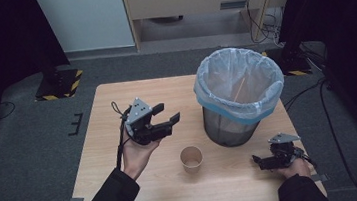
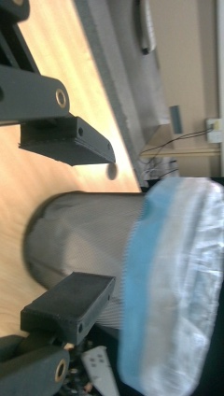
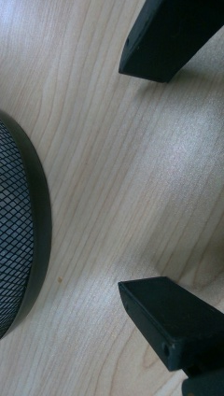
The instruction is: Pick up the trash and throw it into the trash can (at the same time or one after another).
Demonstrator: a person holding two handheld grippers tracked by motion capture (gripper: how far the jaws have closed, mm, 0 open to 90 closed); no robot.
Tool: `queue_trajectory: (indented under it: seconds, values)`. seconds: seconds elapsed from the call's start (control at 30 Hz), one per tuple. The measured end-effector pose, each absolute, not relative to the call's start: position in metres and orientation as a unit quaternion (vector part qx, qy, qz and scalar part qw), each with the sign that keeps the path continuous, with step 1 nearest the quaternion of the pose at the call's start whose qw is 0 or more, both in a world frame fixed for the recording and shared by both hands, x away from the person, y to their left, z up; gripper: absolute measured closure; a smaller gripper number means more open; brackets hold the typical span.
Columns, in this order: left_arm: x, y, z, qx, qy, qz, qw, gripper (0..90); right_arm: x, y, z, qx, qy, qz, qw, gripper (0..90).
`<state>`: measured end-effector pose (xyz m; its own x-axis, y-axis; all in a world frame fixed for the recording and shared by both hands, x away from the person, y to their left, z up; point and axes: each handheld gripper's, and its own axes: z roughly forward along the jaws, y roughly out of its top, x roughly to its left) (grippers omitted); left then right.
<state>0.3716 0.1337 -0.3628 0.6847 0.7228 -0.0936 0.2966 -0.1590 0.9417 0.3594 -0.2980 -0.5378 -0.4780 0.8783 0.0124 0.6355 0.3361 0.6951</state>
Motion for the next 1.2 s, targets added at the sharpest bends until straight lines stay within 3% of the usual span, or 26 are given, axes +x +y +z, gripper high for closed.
queue_trajectory:
  seconds: [0.63,1.2]
  values:
    - [0.365,0.132,-0.444,0.767,0.392,0.129,0.491,35.2,0.360,-0.298,-0.538,0.476,0.796,0.325,0.186,0.4]
    - [0.366,0.112,-0.470,0.802,0.384,0.083,0.449,46.1,0.360,-0.298,-0.537,0.473,0.798,0.324,0.186,0.4]
